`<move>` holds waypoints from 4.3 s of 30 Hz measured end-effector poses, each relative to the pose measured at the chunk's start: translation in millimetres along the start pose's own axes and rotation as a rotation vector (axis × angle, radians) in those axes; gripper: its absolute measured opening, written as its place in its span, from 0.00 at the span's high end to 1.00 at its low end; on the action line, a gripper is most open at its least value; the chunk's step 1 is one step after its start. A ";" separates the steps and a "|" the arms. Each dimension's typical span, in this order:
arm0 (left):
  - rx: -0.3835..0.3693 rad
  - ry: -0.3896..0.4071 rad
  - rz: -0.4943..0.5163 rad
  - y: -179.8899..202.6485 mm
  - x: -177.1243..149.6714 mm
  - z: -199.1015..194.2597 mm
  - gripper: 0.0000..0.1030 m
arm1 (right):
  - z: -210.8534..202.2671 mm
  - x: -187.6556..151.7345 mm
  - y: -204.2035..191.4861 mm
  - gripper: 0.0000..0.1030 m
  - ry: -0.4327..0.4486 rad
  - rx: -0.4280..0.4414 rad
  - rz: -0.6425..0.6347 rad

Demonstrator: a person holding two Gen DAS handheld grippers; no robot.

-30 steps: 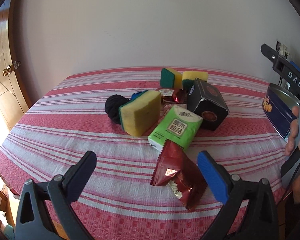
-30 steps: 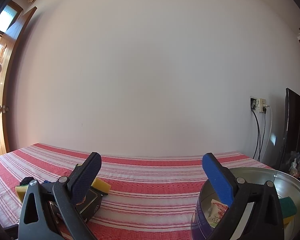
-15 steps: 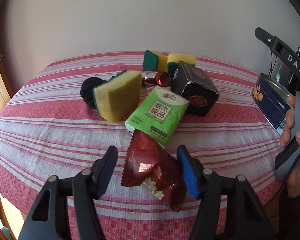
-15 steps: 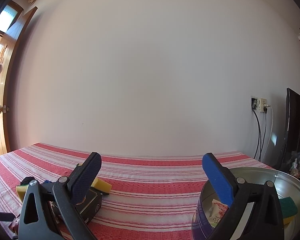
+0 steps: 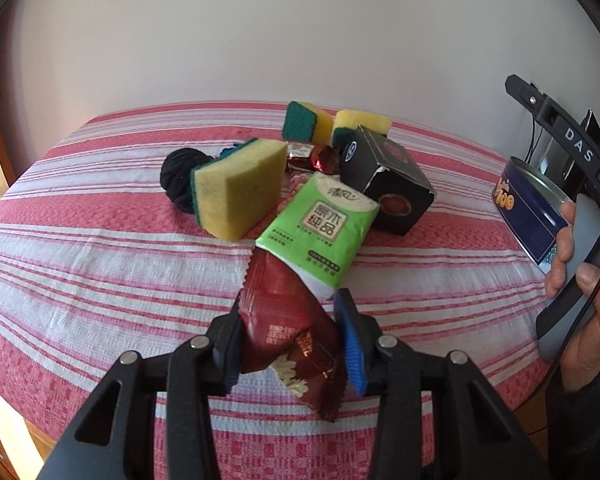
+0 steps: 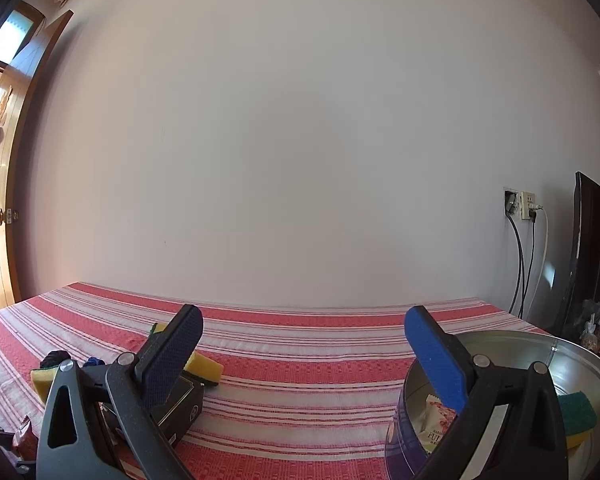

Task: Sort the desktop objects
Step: 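Grasp the red snack bag with the left gripper, then hold the red bag in the left gripper while the right grasps the black box, then lift the black box with the right gripper while the left holds the red bag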

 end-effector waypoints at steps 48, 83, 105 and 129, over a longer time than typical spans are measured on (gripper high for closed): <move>0.348 0.433 -0.103 -62.8 103.9 -3.5 0.62 | 55.0 -60.7 -75.6 0.43 -0.621 0.308 0.128; 0.295 -0.087 -0.239 -131.3 54.5 64.8 0.63 | -4.9 -9.7 -72.3 0.43 -0.231 0.224 0.063; 0.299 0.147 -0.247 -112.6 69.9 22.5 0.64 | -7.9 -8.8 -64.0 0.43 -0.224 0.219 0.058; 0.127 0.219 -0.034 6.7 88.8 12.9 0.64 | -37.9 -1.6 25.0 0.43 -0.161 0.028 0.105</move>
Point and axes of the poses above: each gripper's, at about its wrist camera, not at the fingertips, and z roughly the way its jaws point, y to its right, x to its top, the point moved 5 cm from there along z, roughly the way its jaws point, and after that the axes turned 3 degrees about z, right-handed, at the moved point
